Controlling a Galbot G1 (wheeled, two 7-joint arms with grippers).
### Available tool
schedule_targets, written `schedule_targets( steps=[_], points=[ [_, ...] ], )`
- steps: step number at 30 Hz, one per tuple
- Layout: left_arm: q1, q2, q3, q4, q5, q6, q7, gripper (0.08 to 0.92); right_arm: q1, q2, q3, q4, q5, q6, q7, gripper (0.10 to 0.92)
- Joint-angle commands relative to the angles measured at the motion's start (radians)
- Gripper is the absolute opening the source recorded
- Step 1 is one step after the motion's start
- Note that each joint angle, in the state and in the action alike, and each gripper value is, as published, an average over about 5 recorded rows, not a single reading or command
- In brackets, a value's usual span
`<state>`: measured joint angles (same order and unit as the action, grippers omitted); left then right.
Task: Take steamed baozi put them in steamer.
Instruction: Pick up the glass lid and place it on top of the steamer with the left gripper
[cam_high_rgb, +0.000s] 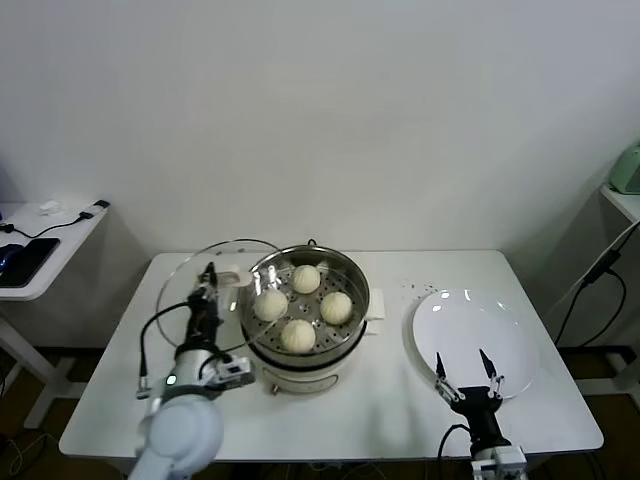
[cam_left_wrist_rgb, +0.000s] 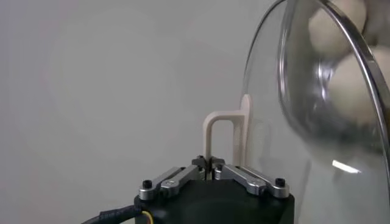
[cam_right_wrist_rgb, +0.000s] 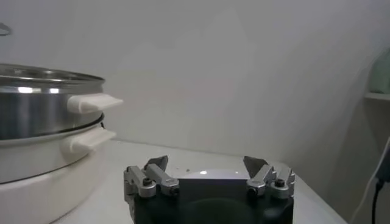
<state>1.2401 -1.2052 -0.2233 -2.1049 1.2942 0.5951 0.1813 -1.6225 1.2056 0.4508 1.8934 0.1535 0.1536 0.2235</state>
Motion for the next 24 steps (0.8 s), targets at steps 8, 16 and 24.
schedule_targets(
  steps=[8,16,24],
  points=[
    [-0.147,-0.32,0.36,0.178,0.321,0.145,0.067,0.133,-0.03,0.006,0.036,-0.018,0.017,0.06,0.004,0.823],
    [-0.167,-0.364,0.353,0.278,0.32,0.149,0.024,0.133,-0.037,0.041,0.109,-0.033,0.026,0.066,-0.027,0.823],
    [-0.163,-0.342,0.311,0.318,0.32,0.146,-0.004,0.133,-0.032,0.077,0.143,-0.038,0.024,0.075,-0.041,0.823]
  ],
)
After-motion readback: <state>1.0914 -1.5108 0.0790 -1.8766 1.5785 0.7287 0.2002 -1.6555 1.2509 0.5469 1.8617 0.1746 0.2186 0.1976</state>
